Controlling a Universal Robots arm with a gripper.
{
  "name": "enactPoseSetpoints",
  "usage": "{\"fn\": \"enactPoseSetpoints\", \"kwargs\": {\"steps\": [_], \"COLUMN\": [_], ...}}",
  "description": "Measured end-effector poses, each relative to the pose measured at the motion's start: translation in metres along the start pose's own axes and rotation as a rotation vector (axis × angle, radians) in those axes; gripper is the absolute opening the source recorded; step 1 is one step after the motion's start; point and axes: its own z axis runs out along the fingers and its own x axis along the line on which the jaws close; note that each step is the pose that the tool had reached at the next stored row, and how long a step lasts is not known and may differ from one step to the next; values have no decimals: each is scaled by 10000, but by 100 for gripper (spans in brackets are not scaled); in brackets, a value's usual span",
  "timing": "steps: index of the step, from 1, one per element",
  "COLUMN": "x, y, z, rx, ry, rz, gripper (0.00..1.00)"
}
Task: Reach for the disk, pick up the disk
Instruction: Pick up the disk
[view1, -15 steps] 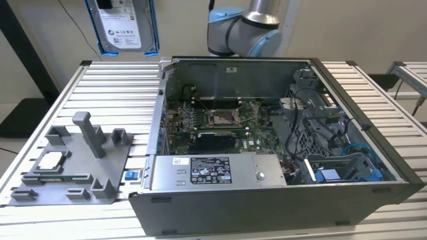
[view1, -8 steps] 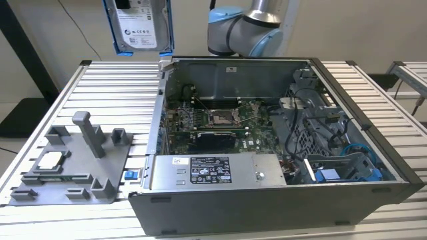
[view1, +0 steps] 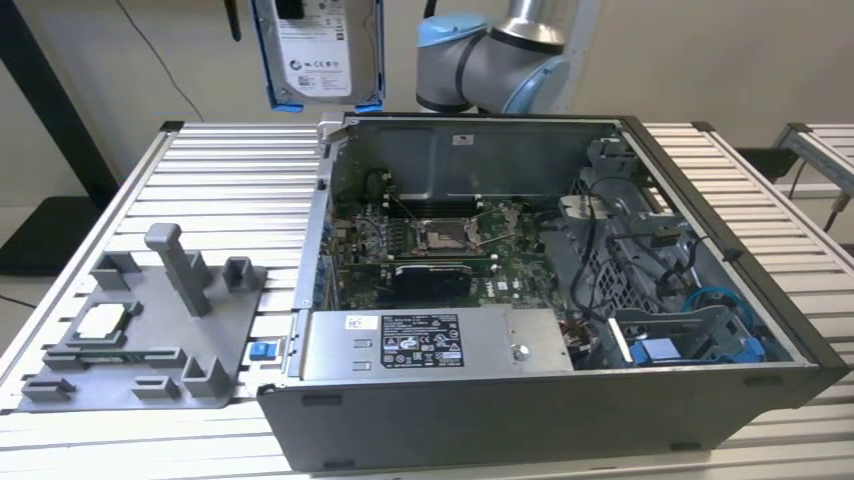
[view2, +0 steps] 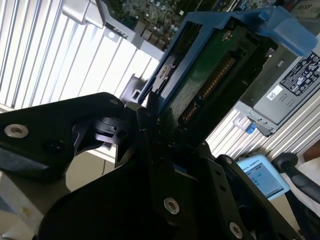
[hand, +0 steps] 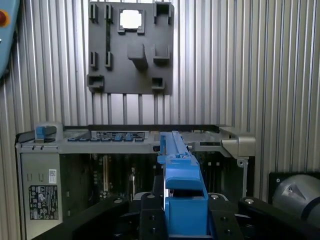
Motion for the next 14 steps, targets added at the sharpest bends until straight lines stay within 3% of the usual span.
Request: {"fn": "enactPoseSetpoints", "kwargs": {"steps": [14], "x": [-18], "y": [-633], "z": [13], "rx": [0], "ry": [0], "rz": [-1], "gripper": [0]}}
